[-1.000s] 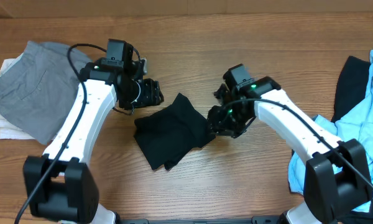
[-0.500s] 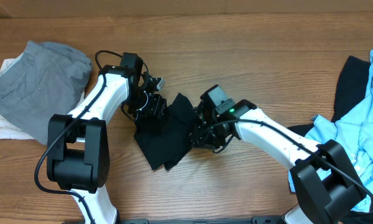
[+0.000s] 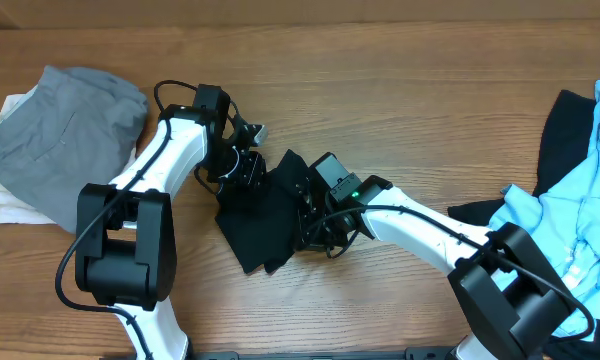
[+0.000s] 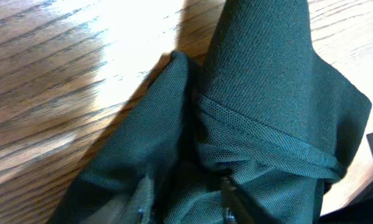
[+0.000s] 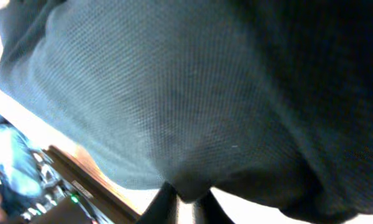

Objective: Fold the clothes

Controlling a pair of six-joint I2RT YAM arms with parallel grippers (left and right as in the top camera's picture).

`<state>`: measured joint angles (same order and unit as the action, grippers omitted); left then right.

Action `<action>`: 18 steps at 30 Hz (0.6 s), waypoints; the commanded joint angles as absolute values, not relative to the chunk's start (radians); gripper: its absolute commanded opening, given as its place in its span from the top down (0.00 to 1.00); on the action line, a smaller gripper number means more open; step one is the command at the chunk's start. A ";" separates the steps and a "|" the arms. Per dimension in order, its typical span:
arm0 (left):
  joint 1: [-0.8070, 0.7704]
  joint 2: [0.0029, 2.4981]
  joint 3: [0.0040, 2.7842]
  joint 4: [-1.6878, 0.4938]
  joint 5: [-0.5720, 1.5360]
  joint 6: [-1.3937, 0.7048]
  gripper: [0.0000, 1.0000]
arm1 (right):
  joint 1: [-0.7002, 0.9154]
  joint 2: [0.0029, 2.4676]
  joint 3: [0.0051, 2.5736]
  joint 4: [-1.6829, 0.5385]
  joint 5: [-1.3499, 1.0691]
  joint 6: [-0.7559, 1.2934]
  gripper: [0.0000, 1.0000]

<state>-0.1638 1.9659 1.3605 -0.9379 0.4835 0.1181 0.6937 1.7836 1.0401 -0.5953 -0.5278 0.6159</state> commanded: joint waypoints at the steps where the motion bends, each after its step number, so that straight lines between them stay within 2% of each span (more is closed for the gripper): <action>1: -0.173 1.975 1.356 -0.934 0.506 0.158 0.75 | 0.694 1.789 1.033 -0.592 -0.521 0.634 0.96; 3: -0.173 1.975 1.356 -0.929 0.506 0.158 0.82 | 0.694 1.789 1.033 -0.592 -0.509 0.634 0.96; 5: -0.173 1.975 1.356 -0.926 0.506 0.158 0.95 | 0.694 1.789 1.033 -0.592 -0.501 0.634 0.96; 7: -0.173 1.975 1.356 -0.927 0.506 0.158 0.96 | 0.694 1.789 1.033 -0.592 -0.490 0.638 0.96; 8: -0.173 1.975 1.356 -0.930 0.506 0.158 0.94 | 0.694 1.789 1.033 -0.591 -0.487 0.638 0.96; 12: -0.173 1.975 1.356 -0.951 0.506 0.158 0.53 | 0.694 1.789 1.033 -0.591 -0.479 0.641 0.96; 13: -0.173 1.975 1.356 -0.955 0.506 0.158 0.48 | 0.694 1.789 1.033 -0.591 -0.479 0.641 0.96; 18: -0.174 1.975 1.353 -0.956 0.483 0.166 0.46 | 0.694 1.789 1.033 -0.591 -0.479 0.641 0.96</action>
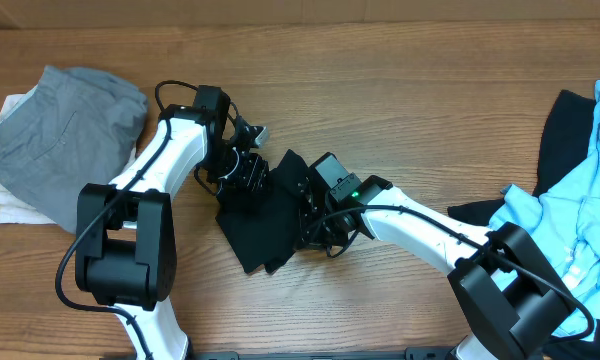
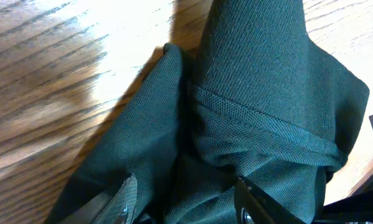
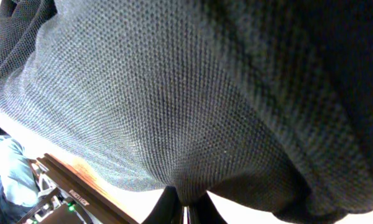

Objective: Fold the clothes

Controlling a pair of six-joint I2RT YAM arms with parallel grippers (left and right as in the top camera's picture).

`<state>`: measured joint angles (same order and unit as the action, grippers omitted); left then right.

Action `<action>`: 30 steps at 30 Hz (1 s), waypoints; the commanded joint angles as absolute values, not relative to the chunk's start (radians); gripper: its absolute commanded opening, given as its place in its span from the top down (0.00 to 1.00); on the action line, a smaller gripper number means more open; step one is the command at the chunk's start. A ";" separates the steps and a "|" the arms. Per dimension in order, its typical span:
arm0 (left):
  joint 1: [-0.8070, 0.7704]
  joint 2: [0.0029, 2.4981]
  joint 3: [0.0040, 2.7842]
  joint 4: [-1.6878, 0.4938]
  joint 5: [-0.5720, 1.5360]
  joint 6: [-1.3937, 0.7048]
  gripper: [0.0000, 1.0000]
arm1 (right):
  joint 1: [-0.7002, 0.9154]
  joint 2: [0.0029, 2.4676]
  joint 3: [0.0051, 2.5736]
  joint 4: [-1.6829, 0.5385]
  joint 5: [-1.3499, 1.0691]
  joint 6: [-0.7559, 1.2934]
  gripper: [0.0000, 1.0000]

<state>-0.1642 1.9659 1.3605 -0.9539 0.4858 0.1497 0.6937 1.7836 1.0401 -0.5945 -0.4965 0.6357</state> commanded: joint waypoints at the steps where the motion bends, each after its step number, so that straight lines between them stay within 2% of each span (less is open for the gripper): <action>1: -0.174 1.975 1.350 -0.955 0.484 0.170 0.47 | 0.694 1.789 1.033 -0.591 -0.479 0.641 0.96; 8: -0.211 1.975 1.336 -0.960 0.487 0.200 0.60 | 0.694 1.789 1.033 -0.592 -0.479 0.641 0.96; 14: -0.236 1.975 1.325 -0.951 0.443 0.205 0.63 | 0.694 1.789 1.033 -0.592 -0.480 0.641 0.96; 16: -0.238 1.975 1.314 -0.937 0.433 0.205 0.73 | 0.694 1.789 1.033 -0.593 -0.480 0.641 0.96; 19: -0.236 1.975 1.312 -0.925 0.408 0.198 0.96 | 0.694 1.789 1.033 -0.597 -0.480 0.641 0.96; 25: -0.200 1.973 1.357 -0.926 0.300 0.101 0.96 | 0.688 1.789 1.033 -0.672 -0.372 0.685 0.96; 30: -0.126 1.973 1.441 -0.967 0.274 -0.011 0.96 | 0.632 1.789 1.033 -0.694 -0.330 0.609 0.96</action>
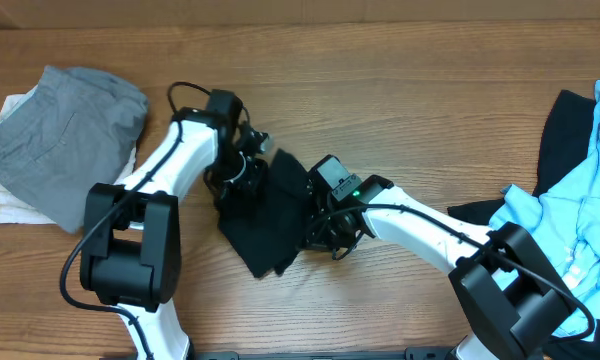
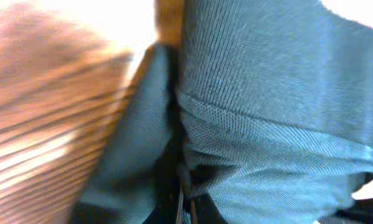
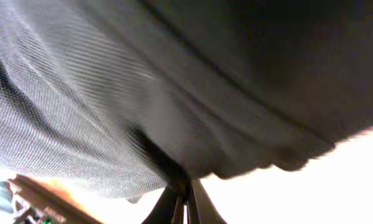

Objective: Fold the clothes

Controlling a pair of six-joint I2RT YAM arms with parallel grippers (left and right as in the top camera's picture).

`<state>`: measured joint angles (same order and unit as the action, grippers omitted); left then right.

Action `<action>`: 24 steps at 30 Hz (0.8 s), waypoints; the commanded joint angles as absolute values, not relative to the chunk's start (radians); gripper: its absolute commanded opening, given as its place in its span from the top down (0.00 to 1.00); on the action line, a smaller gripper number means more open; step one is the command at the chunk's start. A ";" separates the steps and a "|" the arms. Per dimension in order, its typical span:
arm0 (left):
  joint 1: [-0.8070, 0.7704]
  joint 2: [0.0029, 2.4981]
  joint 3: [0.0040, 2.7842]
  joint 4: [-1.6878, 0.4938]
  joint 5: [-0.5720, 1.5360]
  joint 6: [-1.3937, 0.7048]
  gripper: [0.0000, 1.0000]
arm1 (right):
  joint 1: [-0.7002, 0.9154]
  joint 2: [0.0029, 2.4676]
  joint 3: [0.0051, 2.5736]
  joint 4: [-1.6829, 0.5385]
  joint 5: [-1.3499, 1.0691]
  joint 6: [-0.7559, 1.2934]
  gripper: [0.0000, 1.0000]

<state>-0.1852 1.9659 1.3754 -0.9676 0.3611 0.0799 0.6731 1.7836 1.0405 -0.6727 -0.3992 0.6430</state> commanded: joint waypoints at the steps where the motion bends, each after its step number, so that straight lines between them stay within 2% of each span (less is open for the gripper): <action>1: -0.113 1.973 1.450 -0.977 0.274 -0.031 0.96 | 0.609 1.789 1.033 -0.694 -0.331 0.597 0.96; 9: -0.102 1.974 1.399 -1.036 0.275 -0.049 0.96 | 0.473 1.789 1.034 -0.688 -0.339 0.442 0.96; 15: -0.103 1.974 1.330 -1.037 0.151 -0.083 0.96 | 0.476 1.789 1.034 -0.694 -0.346 0.388 0.95; 23: -0.104 1.974 1.328 -1.121 0.145 -0.123 0.96 | 0.500 1.789 1.034 -0.699 -0.353 0.387 0.89; 24: -0.104 1.974 1.328 -1.132 0.139 -0.136 0.93 | 0.500 1.789 1.034 -0.706 -0.353 0.388 0.89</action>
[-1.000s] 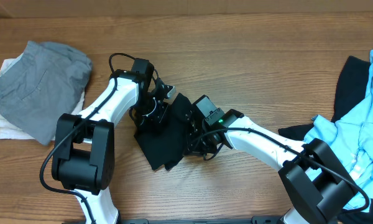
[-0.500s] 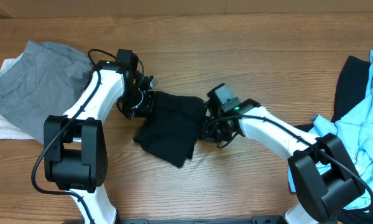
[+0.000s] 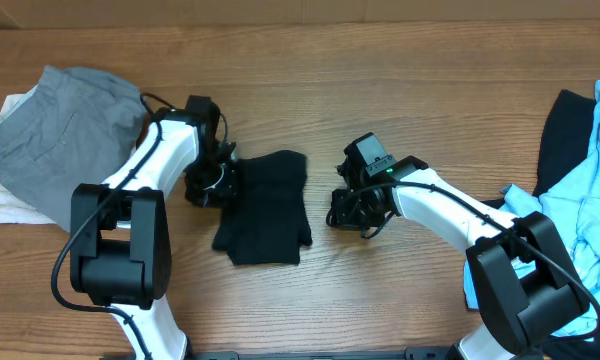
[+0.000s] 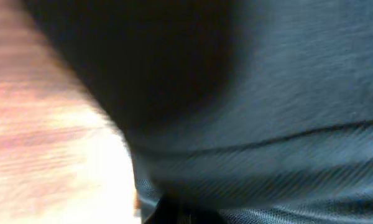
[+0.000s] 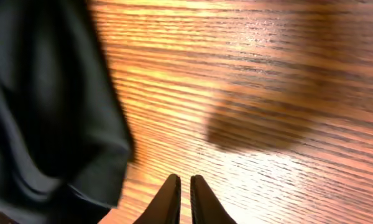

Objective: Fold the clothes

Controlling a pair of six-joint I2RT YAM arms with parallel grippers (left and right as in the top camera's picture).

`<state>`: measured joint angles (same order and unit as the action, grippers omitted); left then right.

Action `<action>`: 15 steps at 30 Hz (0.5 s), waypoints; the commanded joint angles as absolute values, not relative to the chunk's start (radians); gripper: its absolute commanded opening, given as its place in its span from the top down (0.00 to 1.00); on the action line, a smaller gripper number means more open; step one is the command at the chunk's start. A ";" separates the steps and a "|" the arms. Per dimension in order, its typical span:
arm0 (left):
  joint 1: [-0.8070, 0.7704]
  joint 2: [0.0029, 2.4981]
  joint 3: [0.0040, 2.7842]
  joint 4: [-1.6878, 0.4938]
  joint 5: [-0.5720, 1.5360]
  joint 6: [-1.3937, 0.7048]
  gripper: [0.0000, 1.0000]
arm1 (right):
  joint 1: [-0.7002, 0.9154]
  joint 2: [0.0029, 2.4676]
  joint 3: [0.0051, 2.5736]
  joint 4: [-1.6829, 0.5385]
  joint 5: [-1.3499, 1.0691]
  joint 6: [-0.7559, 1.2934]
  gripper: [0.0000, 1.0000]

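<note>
A black garment (image 3: 267,203) lies flat in a rough rectangle on the wooden table (image 3: 410,90), left of centre. My left gripper (image 3: 217,183) is at its left edge. The blurred left wrist view is filled with the dark cloth (image 4: 248,93), and the left gripper (image 4: 180,214) looks shut on it. My right gripper (image 3: 342,215) sits over bare wood just right of the garment. In the right wrist view the right gripper (image 5: 185,182) is shut with nothing between its fingers, and the black cloth (image 5: 43,106) lies to its left.
A grey garment (image 3: 65,125) lies on a white cloth (image 3: 15,205) at the far left. At the far right, a light blue garment (image 3: 580,230) is piled with another black one (image 3: 565,130).
The right gripper has let go of the black garment and now sits to its right over wood. The left gripper has moved left, and the garment now lies flatter and further left.
Both grippers were at the bunched black garment in the middle, the right one shut on it. The left jaws stood open, then were shut on the cloth. Now the garment lies flat, the left gripper holds its edge and the right gripper is free.
</note>
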<state>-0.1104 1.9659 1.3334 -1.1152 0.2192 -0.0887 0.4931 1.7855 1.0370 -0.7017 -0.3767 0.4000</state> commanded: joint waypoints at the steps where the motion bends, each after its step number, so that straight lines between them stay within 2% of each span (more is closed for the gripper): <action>1: -0.104 1.974 1.328 -1.138 0.128 -0.151 0.89 | 0.500 1.789 1.034 -0.712 -0.353 0.388 0.89; 7: -0.091 1.971 1.353 -1.180 0.108 -0.185 0.78 | 0.482 1.789 1.034 -0.767 -0.324 0.360 0.85; 11: -0.064 1.938 1.404 -1.206 0.159 -0.205 0.73 | 0.442 1.789 1.034 -0.820 -0.269 0.358 0.71; 12: -0.056 1.924 1.413 -1.198 0.185 -0.207 0.67 | 0.435 1.789 1.034 -0.826 -0.264 0.358 0.69; 13: -0.044 1.902 1.420 -1.175 0.221 -0.207 0.53 | 0.427 1.789 1.034 -0.830 -0.262 0.358 0.66; 14: -0.039 1.892 1.420 -1.162 0.239 -0.207 0.29 | 0.422 1.789 1.034 -0.831 -0.262 0.357 0.65; 15: -0.031 1.880 1.420 -1.143 0.260 -0.207 0.00 | 0.418 1.789 1.034 -0.831 -0.262 0.358 0.64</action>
<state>-0.0547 1.9488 1.3853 -1.1645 0.1768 -0.1864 0.4339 1.7855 1.0355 -0.8322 -0.2920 0.3630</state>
